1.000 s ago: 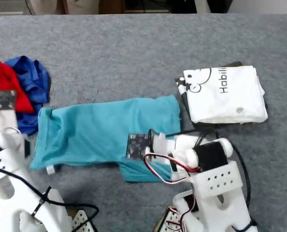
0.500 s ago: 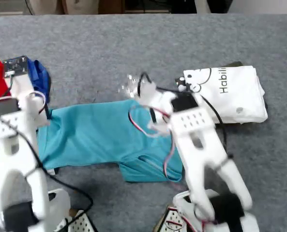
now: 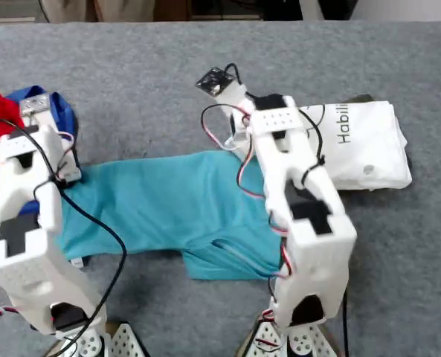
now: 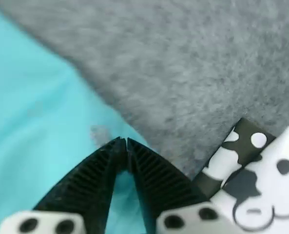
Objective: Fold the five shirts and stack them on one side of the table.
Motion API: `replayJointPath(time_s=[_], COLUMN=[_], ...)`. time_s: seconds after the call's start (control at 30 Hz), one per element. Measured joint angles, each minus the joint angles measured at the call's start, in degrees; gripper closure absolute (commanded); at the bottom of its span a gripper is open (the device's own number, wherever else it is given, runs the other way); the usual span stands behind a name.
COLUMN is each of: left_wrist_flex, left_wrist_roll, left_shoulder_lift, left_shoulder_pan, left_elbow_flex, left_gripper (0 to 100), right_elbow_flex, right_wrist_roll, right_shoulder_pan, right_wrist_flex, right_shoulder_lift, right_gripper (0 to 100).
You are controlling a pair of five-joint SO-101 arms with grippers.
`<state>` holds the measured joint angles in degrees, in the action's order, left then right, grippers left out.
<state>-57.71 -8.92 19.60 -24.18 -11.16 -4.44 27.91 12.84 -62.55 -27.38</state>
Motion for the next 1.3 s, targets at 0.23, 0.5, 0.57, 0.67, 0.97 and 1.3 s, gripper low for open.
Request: replayJointPath(time_s=[0.23, 0.5, 0.57, 0.67, 0.97, 1.3], left_wrist_flex=[-9.9, -16.2, -16.3, -16.4, -9.0, -25.0], left_wrist_roll=[0.0, -0.1, -0.2, -0.2, -2.8, -10.4], left_shoulder_lift=[8.9, 10.1, 10.1, 10.1, 25.9, 45.7], left_shoulder_pan=[-2.6, -4.6, -4.8, -5.5, -7.4, -19.1], left_elbow_flex=[16.6, 28.9, 30.7, 34.3, 42.5, 79.4], left_gripper=[98, 98, 98, 98, 98, 98], right_elbow_flex=[-14.4, -17.7, -17.7, -17.7, -17.7, -17.7], right_wrist_roll=[1.9, 0.3, 0.1, 0.0, -4.5, -4.5], right_shoulder_pan=[-2.0, -2.1, -2.1, -2.1, -2.8, -3.0], right_wrist_flex=[-4.8, -5.6, -5.6, -5.6, -5.6, -5.6], right_shoulder_lift=[-13.2, -14.9, -14.9, -14.9, -14.9, -14.9], right_gripper=[98.7, 98.7, 99.4, 99.6, 99.6, 99.6])
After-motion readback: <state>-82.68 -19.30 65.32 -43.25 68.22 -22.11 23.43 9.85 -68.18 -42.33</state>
